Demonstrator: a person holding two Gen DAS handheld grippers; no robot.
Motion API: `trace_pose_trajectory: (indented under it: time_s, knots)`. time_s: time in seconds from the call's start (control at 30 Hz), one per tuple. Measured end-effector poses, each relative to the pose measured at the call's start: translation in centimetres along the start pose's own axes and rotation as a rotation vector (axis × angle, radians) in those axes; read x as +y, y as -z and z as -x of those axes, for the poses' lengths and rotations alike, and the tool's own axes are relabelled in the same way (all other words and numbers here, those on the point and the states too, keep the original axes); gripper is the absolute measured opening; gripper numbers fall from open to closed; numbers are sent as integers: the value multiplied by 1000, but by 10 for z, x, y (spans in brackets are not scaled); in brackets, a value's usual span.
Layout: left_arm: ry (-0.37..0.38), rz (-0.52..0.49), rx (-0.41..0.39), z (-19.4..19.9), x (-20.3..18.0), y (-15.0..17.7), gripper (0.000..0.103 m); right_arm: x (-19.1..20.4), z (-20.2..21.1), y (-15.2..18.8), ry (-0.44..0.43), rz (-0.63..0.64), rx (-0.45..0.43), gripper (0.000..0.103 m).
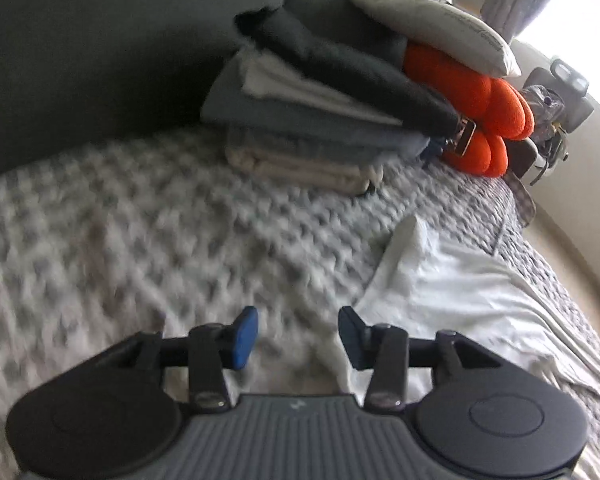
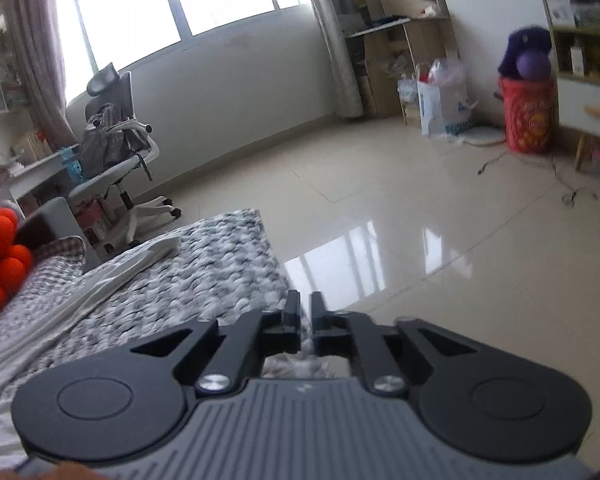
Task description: Fold clothes
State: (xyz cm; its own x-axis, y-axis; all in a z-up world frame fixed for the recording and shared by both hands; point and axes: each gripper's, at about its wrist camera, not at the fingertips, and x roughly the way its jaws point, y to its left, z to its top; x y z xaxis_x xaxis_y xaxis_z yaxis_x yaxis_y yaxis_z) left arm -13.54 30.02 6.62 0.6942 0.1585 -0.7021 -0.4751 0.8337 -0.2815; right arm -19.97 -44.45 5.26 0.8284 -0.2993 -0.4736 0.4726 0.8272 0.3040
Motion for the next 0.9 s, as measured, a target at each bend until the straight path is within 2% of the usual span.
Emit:
trace_pose_trajectory:
  time_s: [0.13, 0.2, 0.33, 0.43, 0.47, 0.5, 0.57, 0.67, 0.8, 0.9]
  knots:
    - [34, -44, -7, -19, -37, -18, 47, 19, -17, -9, -33, 50, 8, 13]
    - [33, -87, -15, -32, -60, -24, 57, 35, -28, -17, -68, 80, 14, 13]
    - [30, -128, 27, -72, -99, -33, 58, 71, -51, -38, -170, 126, 37, 13]
    - [26, -146, 69, -100, -119, -37, 58, 100, -75, -51, -203, 190, 60, 13]
    - [21, -152, 75, -106, -124, -39, 58, 109, -85, -54, -218, 222, 74, 17]
    - [22, -168, 77, -111, -129, -40, 58, 118, -97, -56, -232, 253, 95, 33]
    - [5, -215, 77, -121, -139, -43, 58, 131, -124, -57, -266, 287, 160, 58]
    - [-27, -274, 57, -132, -149, -48, 58, 148, -157, -58, -268, 342, 223, 58]
    - [-60, -300, 59, -149, -156, -50, 57, 167, -194, -57, -249, 410, 250, 58]
    - [-68, -327, 32, -158, -164, -49, 55, 173, -216, -62, -208, 425, 236, 60]
